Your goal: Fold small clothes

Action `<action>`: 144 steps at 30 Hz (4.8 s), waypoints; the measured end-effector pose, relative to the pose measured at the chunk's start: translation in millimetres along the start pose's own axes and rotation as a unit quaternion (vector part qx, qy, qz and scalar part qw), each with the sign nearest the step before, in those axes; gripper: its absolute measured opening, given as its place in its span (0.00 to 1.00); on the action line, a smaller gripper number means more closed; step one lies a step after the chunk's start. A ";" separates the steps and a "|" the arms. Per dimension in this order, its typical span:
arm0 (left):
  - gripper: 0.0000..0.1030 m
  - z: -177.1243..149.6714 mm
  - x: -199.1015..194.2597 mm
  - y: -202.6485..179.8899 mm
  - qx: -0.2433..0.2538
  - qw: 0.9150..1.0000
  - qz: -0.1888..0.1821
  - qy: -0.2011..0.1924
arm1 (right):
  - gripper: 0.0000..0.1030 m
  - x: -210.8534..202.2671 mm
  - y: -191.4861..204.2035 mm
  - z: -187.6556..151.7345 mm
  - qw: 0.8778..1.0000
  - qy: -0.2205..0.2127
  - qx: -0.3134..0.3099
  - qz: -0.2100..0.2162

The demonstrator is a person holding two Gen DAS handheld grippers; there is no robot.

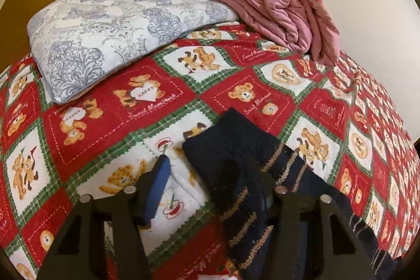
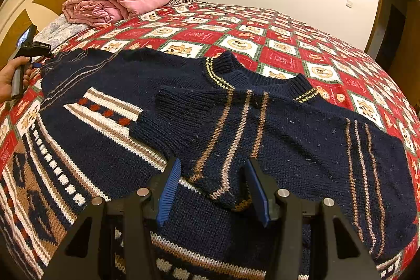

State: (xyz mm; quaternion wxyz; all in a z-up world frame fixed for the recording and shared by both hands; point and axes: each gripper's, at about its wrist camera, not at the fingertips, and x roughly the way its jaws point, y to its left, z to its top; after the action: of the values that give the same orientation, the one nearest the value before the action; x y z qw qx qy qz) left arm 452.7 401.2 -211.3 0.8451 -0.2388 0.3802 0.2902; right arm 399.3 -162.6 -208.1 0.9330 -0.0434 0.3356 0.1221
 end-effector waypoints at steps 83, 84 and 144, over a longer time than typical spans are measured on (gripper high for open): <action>0.66 -217.2 -171.0 -131.0 0.181 0.970 -0.149 -0.061 | 0.57 19.9 -47.7 10.9 0.942 0.023 0.274 0.192; 0.66 -220.8 -169.0 -132.4 0.182 0.970 -0.153 -0.056 | 0.56 23.0 -45.0 14.4 0.943 0.025 0.271 0.189; 0.85 -277.0 -187.6 -181.4 0.297 0.951 -0.082 -0.023 | 0.17 -28.0 -89.6 -6.2 0.993 0.043 0.112 0.023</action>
State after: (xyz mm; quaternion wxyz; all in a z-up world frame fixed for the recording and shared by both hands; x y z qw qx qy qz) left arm 333.3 40.2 -197.0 0.9073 -0.0002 0.4086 0.0990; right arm 397.7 -255.8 -195.1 0.9136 0.0635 0.3879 0.1037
